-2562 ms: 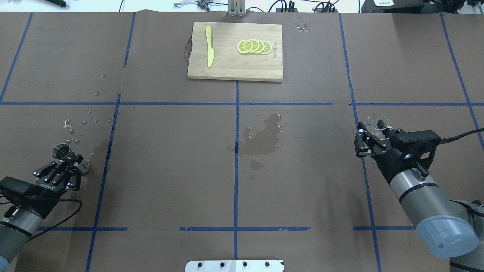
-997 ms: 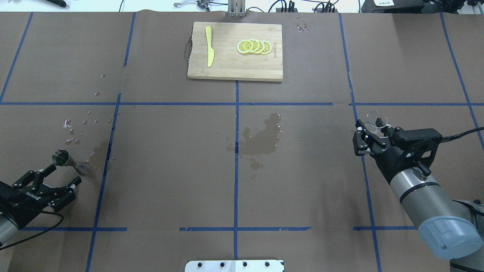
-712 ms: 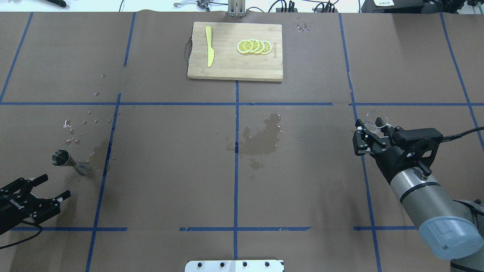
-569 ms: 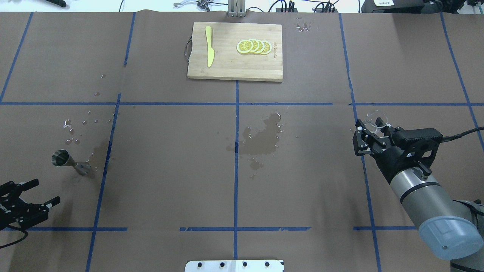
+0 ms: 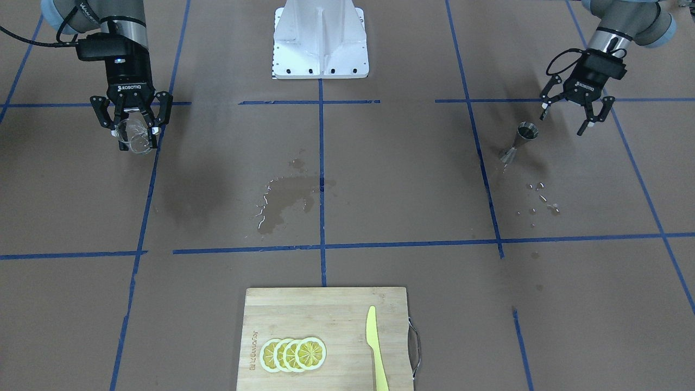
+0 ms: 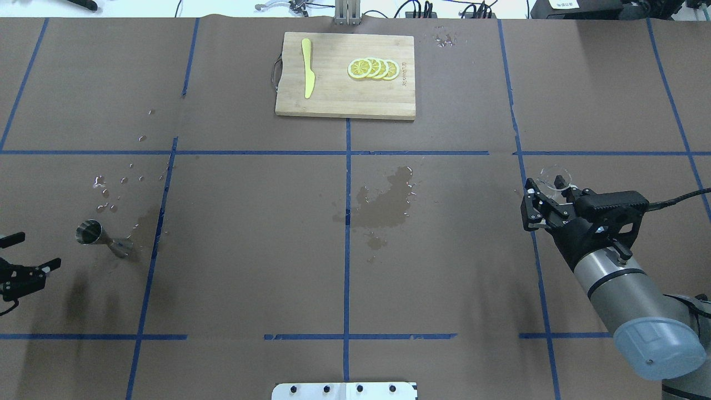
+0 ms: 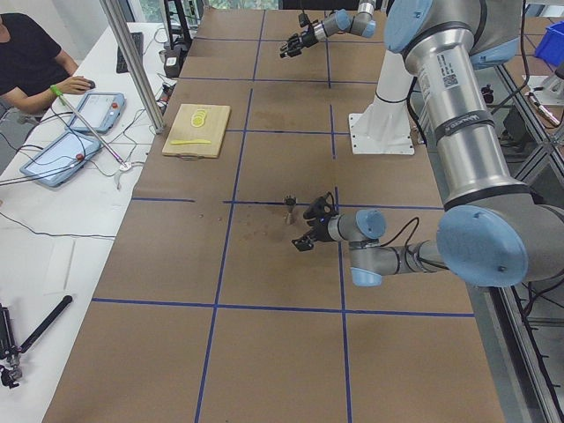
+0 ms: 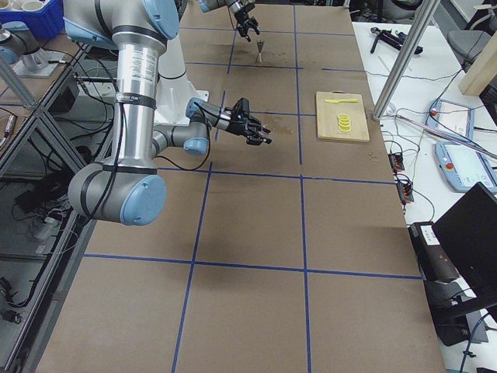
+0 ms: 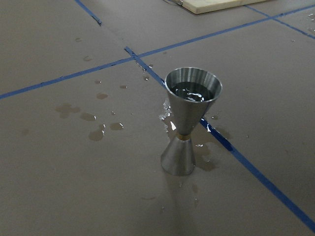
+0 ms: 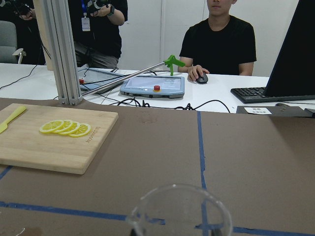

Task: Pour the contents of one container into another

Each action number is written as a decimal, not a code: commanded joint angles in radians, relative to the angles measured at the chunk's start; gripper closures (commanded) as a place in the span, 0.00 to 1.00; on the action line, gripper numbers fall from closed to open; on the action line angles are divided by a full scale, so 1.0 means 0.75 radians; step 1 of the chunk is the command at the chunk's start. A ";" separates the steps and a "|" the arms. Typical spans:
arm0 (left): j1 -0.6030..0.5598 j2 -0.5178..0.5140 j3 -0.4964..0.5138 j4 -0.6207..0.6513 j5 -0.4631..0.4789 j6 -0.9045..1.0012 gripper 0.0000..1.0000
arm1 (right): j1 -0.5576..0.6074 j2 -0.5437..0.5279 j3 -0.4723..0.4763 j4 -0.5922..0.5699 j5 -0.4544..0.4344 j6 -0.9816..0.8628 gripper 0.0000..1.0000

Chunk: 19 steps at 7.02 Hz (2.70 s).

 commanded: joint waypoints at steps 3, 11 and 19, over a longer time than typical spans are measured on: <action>-0.783 -0.590 0.031 0.875 -0.636 0.462 0.00 | 0.024 0.000 -0.014 0.008 0.002 0.001 0.97; -1.068 -0.606 -0.044 1.560 -1.341 0.446 0.00 | 0.025 -0.010 -0.585 0.732 -0.043 0.001 0.97; -1.073 -0.602 -0.108 1.603 -1.343 0.432 0.00 | -0.133 0.059 -0.691 0.720 -0.159 -0.005 0.40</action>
